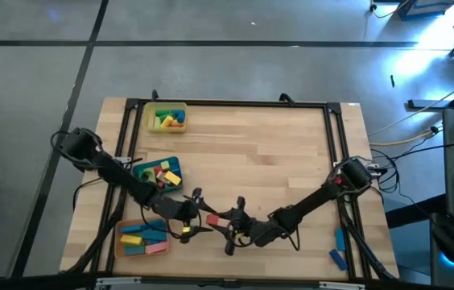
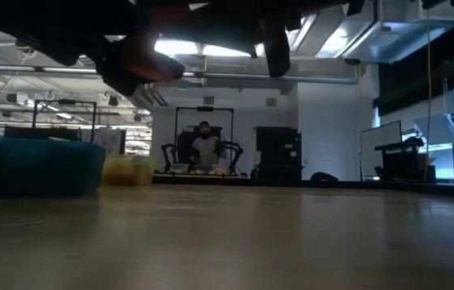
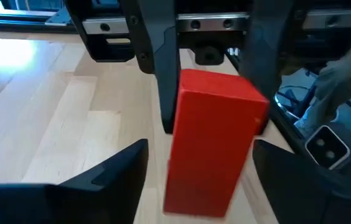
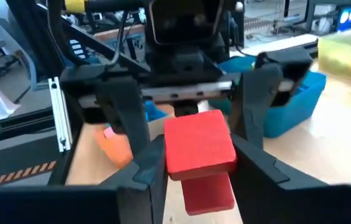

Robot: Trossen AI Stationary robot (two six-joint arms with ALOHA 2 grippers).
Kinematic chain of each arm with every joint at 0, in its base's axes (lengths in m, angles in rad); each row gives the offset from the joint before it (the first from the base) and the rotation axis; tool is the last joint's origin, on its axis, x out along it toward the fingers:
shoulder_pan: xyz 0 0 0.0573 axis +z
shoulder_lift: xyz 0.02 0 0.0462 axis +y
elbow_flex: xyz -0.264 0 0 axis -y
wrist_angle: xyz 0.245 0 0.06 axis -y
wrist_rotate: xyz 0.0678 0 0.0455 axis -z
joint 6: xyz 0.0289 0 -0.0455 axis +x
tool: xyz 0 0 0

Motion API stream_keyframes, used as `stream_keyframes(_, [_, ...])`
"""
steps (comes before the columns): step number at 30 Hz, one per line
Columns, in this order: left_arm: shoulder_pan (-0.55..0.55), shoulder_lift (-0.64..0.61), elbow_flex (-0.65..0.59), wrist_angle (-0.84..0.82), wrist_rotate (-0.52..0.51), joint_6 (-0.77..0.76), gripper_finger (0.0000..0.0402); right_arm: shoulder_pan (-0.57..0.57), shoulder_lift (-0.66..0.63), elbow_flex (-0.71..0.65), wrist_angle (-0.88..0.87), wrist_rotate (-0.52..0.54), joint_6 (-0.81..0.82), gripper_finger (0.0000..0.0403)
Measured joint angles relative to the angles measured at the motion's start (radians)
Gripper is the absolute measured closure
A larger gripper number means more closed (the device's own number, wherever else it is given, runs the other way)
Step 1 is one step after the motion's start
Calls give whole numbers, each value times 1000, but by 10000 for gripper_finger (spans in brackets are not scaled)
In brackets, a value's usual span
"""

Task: Sort blocks by size
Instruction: Put the red arch block into the blue bin

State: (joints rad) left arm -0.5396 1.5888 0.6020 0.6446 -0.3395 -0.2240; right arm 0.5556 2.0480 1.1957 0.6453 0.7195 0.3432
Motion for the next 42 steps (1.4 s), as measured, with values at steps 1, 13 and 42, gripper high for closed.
stream_keyframes(1, [1, 7, 9, -3, 0, 4, 137, 0, 1, 0, 10, 1, -9, 266])
stream_keyframes(13, [5, 10, 15, -53, 4, 44, 285, -1, 1, 0, 8, -27, -7, 266])
stream_keyframes(42, [3, -493, 97, -1176, -17, -254, 285, 33, -61, 1, -68, -50, -82, 74])
